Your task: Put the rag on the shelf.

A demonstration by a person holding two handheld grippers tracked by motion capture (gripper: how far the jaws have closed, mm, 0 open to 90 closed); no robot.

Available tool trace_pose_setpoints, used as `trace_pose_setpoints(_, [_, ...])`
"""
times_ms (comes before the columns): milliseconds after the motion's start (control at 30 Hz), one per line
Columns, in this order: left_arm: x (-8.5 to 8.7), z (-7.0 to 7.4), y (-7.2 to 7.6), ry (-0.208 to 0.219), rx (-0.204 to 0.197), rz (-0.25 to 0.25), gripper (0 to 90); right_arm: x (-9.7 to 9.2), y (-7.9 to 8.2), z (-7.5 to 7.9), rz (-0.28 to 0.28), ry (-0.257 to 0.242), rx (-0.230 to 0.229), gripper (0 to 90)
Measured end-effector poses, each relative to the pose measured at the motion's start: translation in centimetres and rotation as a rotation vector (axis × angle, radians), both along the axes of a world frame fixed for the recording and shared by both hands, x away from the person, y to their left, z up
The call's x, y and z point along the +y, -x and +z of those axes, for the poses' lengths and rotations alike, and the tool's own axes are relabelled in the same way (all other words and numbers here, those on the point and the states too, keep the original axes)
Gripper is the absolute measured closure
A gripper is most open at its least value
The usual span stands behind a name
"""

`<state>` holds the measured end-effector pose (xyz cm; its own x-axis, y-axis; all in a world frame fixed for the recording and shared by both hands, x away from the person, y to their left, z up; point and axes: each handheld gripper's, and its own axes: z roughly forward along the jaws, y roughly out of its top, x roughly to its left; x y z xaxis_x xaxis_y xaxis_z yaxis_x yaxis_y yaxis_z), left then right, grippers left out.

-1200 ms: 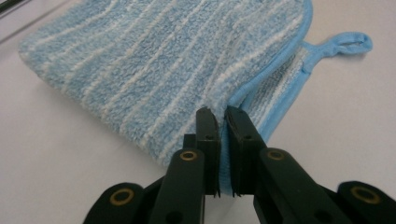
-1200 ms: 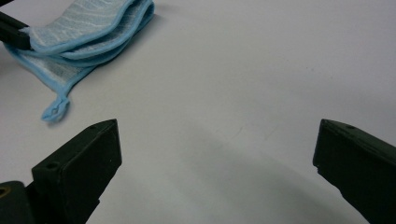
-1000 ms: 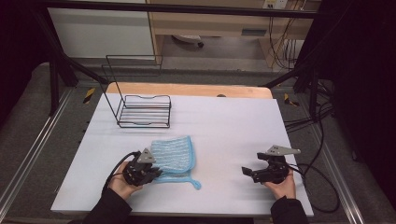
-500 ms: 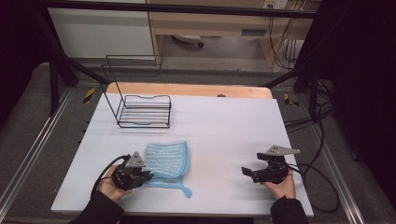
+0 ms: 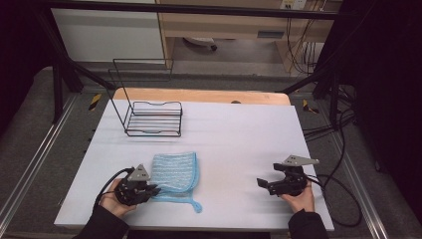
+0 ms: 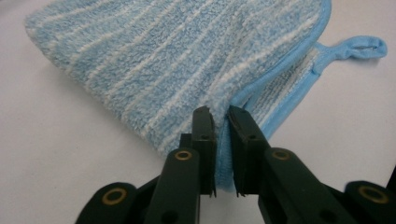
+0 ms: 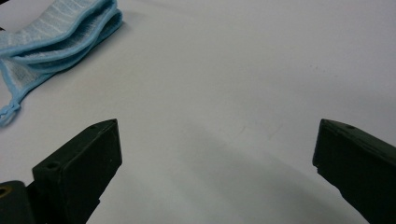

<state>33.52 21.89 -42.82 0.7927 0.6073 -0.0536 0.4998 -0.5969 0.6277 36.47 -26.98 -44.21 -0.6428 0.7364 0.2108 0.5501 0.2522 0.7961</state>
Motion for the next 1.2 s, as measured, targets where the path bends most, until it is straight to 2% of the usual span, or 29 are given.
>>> trace_pose_setpoints(167, [0.2,0.6,0.2,0.027,-0.006,0.021,62.2,0.0,0.0,0.0,0.000,-0.002,-0.001,1.8])
trace_pose_setpoints(233, [0.4,0.9,0.2,0.046,-0.016,0.038,56.3,0.0,0.0,0.0,0.000,-0.003,0.002,1.8])
trace_pose_setpoints(300, [0.8,1.4,0.0,0.083,-0.028,0.067,49.2,0.1,0.0,0.0,0.001,-0.004,0.001,1.8])
trace_pose_setpoints(367, [0.9,1.5,-0.1,0.087,-0.035,0.078,42.5,0.1,0.0,0.0,0.000,-0.005,0.004,1.8])
trace_pose_setpoints(467, [1.2,2.0,-0.6,0.110,-0.046,0.116,37.2,0.1,-0.1,0.0,-0.002,-0.006,0.004,1.8])
trace_pose_setpoints(500, [1.3,2.1,-0.8,0.117,-0.050,0.128,32.1,0.1,0.0,0.0,-0.002,-0.009,0.005,1.8])
trace_pose_setpoints(933, [1.6,3.2,-3.5,0.139,-0.077,0.232,12.1,0.2,0.0,0.0,0.003,-0.012,0.004,1.8])
trace_pose_setpoints(1033, [1.6,3.5,-4.1,0.140,-0.092,0.249,10.8,0.1,0.0,0.0,0.003,-0.011,-0.002,1.8])
trace_pose_setpoints(1200, [1.6,3.6,-5.4,0.159,-0.093,0.288,10.1,0.1,0.0,0.0,0.004,-0.010,0.001,1.8])
